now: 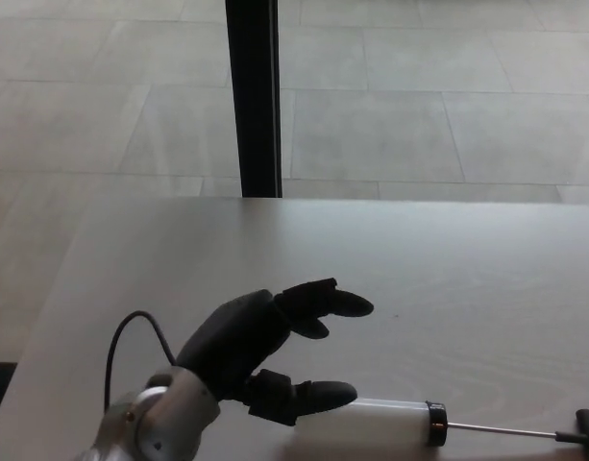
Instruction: The robot uses its left hand to lift the air pump kept on the middle of the desk and use the right hand to compress the handle
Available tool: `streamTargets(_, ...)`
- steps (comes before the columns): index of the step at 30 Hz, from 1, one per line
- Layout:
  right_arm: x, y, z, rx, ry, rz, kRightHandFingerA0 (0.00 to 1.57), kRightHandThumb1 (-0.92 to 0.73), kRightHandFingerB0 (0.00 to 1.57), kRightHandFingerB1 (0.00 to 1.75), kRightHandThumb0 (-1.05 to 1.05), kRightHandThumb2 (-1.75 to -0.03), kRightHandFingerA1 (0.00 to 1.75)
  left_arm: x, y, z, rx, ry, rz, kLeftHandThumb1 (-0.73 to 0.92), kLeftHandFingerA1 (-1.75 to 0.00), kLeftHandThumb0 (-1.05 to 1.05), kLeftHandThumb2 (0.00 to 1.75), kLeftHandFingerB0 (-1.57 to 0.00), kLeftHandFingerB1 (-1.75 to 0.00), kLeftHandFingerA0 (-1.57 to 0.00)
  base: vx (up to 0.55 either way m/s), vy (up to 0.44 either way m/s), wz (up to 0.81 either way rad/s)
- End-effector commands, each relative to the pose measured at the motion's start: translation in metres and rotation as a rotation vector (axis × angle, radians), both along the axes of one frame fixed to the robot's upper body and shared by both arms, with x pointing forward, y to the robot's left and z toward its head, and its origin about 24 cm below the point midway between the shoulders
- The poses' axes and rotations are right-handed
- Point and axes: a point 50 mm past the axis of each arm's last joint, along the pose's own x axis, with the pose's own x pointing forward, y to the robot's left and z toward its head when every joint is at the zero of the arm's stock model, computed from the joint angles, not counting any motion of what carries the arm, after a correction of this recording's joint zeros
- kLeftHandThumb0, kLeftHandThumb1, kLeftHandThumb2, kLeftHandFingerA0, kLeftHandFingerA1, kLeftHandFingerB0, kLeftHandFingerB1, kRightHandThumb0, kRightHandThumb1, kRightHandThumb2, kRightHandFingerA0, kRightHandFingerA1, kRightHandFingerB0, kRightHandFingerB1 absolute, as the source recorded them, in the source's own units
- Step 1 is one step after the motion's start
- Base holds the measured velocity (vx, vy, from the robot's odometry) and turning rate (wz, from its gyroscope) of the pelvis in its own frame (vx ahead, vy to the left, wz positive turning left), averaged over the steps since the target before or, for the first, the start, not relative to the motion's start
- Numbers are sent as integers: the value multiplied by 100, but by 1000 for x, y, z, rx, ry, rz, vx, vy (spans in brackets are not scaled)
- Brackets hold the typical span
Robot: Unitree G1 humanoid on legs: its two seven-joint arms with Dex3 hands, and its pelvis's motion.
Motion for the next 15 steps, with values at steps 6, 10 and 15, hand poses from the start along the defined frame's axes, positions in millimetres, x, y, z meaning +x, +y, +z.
streamTargets(6, 14, -13, 24, -88, -107, 4, 70, -92, 32, 38, -73, -69, 69, -3, -61, 14, 632, -576, -141, 69, -67, -69, 59, -32, -44, -19, 0, 0, 0)
streamTargets(10, 18, -12, 24, -66, -124, -1, 70, -92, 31, 37, -74, -68, 71, 5, -66, 14, 756, -504, -74, 30, -56, -40, 95, 0, -49, -6, 0, 0, 0)
streamTargets(15, 21, -10, 24, -76, -126, 17, 70, -92, 32, 38, -75, -69, 69, 10, -59, -6, 911, -424, -44, 12, -56, -39, 83, 0, -49, -6, 0, 0, 0)
